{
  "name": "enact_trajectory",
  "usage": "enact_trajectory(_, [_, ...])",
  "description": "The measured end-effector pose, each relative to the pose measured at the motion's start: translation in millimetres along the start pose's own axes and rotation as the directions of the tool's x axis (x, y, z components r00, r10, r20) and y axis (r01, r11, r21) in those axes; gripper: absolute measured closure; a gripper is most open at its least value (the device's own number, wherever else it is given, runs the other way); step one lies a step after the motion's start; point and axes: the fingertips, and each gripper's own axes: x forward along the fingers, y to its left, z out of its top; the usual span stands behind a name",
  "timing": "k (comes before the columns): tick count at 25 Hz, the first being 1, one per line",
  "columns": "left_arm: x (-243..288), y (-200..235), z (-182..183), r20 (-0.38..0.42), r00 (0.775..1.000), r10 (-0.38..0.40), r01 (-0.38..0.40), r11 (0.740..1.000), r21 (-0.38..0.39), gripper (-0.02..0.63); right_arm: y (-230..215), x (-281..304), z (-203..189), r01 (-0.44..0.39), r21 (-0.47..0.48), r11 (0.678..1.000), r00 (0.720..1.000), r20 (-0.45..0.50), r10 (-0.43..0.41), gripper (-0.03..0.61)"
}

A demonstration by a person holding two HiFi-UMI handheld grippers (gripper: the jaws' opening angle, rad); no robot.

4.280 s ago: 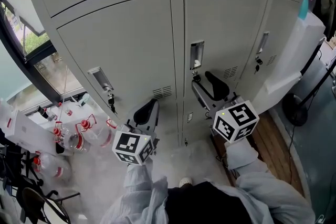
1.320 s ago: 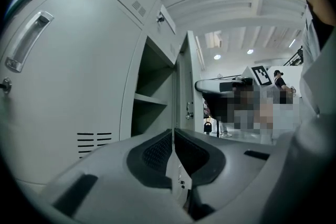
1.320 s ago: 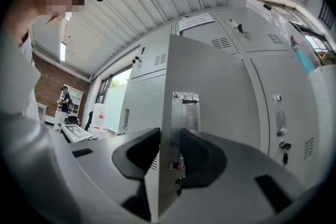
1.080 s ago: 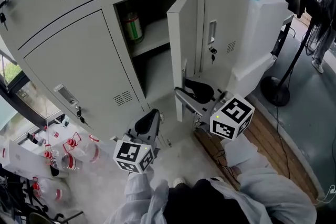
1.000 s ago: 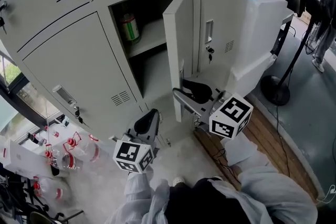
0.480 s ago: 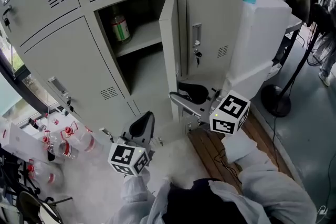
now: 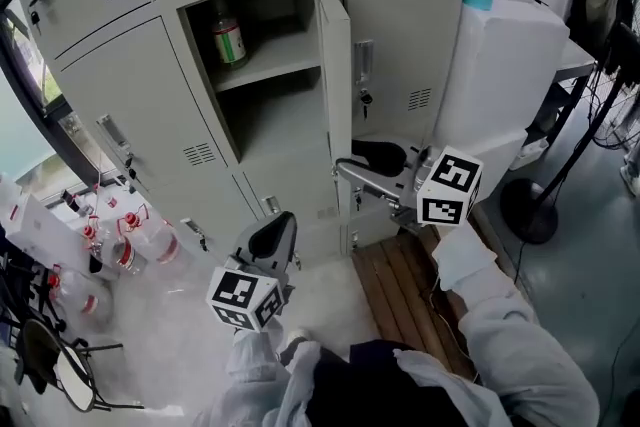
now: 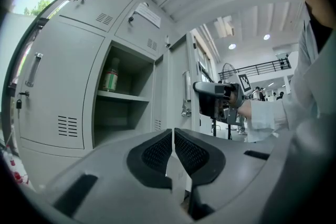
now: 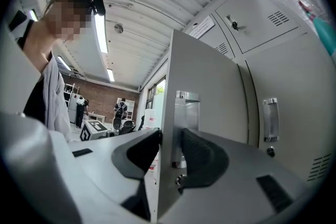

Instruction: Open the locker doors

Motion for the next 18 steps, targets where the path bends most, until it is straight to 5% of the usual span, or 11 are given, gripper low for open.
enact_trajectory(18, [6.9,-18.5,-3.1,-0.008,0.997,0.072,-0.072,0.997,0.007,0.595,-21.9,-46.4,1.0,-0.195,0.011,0.981,0.981,0.017,0.195,0.455])
